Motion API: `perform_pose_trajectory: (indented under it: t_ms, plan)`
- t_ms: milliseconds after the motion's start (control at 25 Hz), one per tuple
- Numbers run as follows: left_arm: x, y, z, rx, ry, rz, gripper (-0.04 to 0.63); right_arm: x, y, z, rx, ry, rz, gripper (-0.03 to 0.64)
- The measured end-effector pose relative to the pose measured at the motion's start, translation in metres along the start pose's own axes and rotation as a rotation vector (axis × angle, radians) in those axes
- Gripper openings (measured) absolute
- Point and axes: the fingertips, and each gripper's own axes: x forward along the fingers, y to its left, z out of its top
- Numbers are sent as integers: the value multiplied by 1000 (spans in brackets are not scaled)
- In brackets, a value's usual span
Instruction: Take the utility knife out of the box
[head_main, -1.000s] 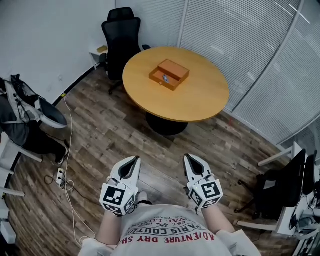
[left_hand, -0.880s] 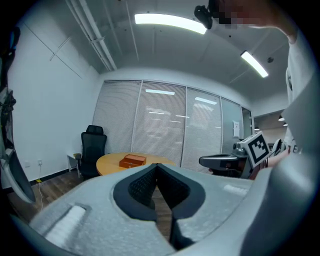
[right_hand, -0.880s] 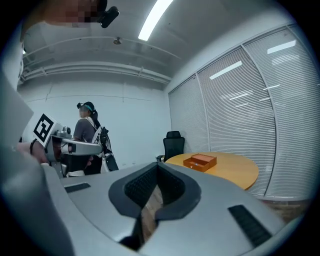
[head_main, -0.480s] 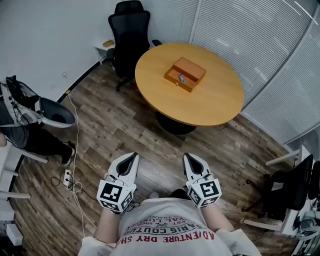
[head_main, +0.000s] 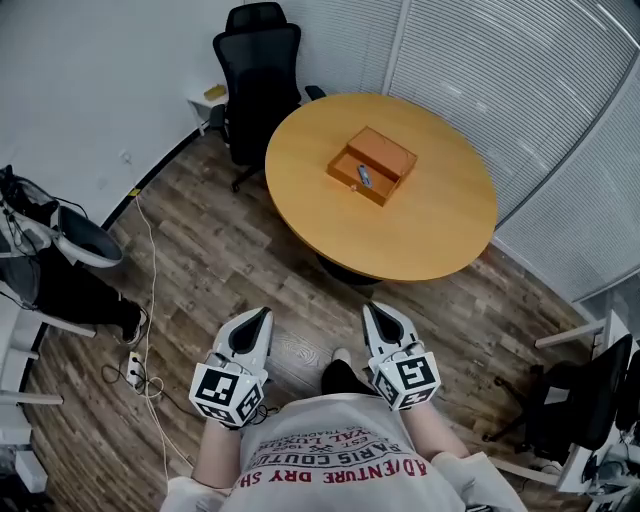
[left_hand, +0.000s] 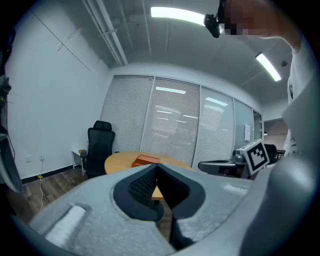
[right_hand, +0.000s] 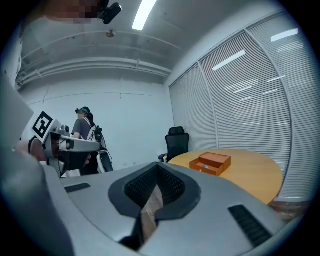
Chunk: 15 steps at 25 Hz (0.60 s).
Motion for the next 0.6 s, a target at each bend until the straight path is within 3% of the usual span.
perform_pose_trajectory:
  t_ms: [320,600]
  plan:
    - [115,15,37,5,-16,33,-5,61,-97,34,-4,-18,13,8]
    - [213,-8,39,25,22,-17,-5,97,-167,33,15,15,30,8]
